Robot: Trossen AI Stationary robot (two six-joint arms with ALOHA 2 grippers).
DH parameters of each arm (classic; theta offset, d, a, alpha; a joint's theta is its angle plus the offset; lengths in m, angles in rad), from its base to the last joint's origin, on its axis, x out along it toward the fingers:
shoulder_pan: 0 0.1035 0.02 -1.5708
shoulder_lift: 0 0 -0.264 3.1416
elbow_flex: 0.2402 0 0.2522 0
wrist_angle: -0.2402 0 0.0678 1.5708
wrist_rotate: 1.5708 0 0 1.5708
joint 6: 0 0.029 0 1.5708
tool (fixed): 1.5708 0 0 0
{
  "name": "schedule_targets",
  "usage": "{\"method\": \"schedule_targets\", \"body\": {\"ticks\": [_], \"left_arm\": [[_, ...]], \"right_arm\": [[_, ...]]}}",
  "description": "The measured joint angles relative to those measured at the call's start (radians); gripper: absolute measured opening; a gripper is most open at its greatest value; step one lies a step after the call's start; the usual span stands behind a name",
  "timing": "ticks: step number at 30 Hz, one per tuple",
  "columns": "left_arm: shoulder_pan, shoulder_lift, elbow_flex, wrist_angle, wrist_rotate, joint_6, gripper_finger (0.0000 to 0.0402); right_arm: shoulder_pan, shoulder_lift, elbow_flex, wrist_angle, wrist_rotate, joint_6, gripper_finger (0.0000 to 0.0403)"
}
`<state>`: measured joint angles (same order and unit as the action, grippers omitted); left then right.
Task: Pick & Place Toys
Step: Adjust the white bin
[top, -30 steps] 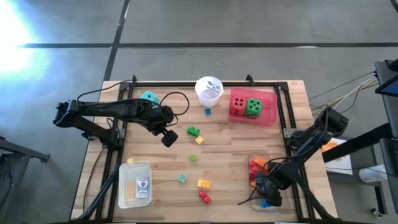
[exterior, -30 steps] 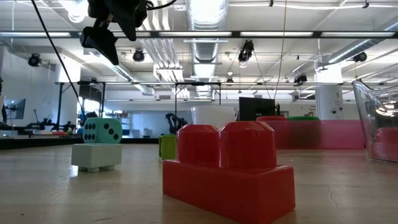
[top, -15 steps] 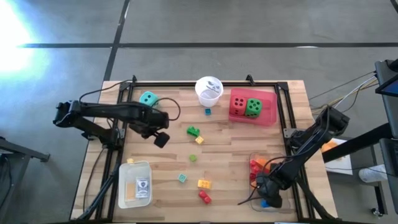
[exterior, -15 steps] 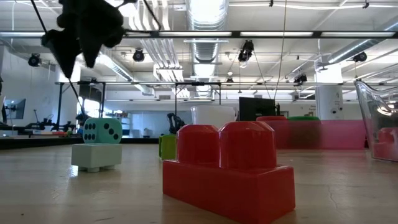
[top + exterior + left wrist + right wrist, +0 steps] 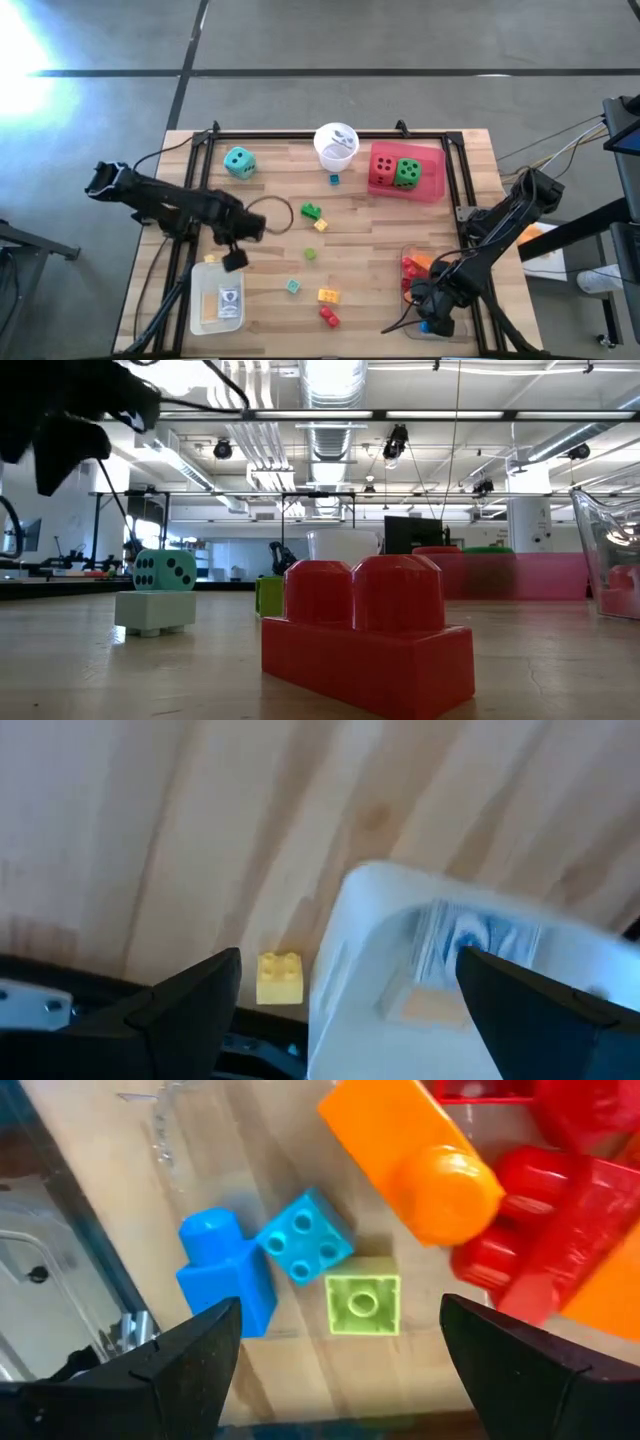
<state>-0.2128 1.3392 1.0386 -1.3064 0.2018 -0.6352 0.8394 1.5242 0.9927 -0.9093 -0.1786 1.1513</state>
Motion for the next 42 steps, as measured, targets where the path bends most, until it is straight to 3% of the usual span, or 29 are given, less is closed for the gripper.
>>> {"method": "schedule_targets", "body": {"ticks": [6,12,25,34,42], "left_arm": [[-0.129,0.000,-0.042,0.000,-0.027,0.008,0.0371],[-0.179,0.000,-0.144,0.025,-0.028,-0.051,0.0348],[-0.185,0.000,-0.246,0.222,-0.005,-0.049,0.0153],[-0.186,0.000,-0.248,0.347,-0.006,-0.065,0.0015],[-0.184,0.000,-0.248,0.443,-0.050,-0.121,0.0004]], "right_arm": [[0.000,-0.001,0.025,-0.006,0.000,0.009,0.0334],[0.000,-0.001,0.044,-0.008,0.003,0.016,0.0334],[0.000,-0.001,0.068,-0.008,0.006,0.110,0.0334],[0.000,-0.001,0.068,-0.008,0.005,0.120,0.0334],[0.000,-0.001,0.068,-0.009,0.005,0.098,0.0334]]}}
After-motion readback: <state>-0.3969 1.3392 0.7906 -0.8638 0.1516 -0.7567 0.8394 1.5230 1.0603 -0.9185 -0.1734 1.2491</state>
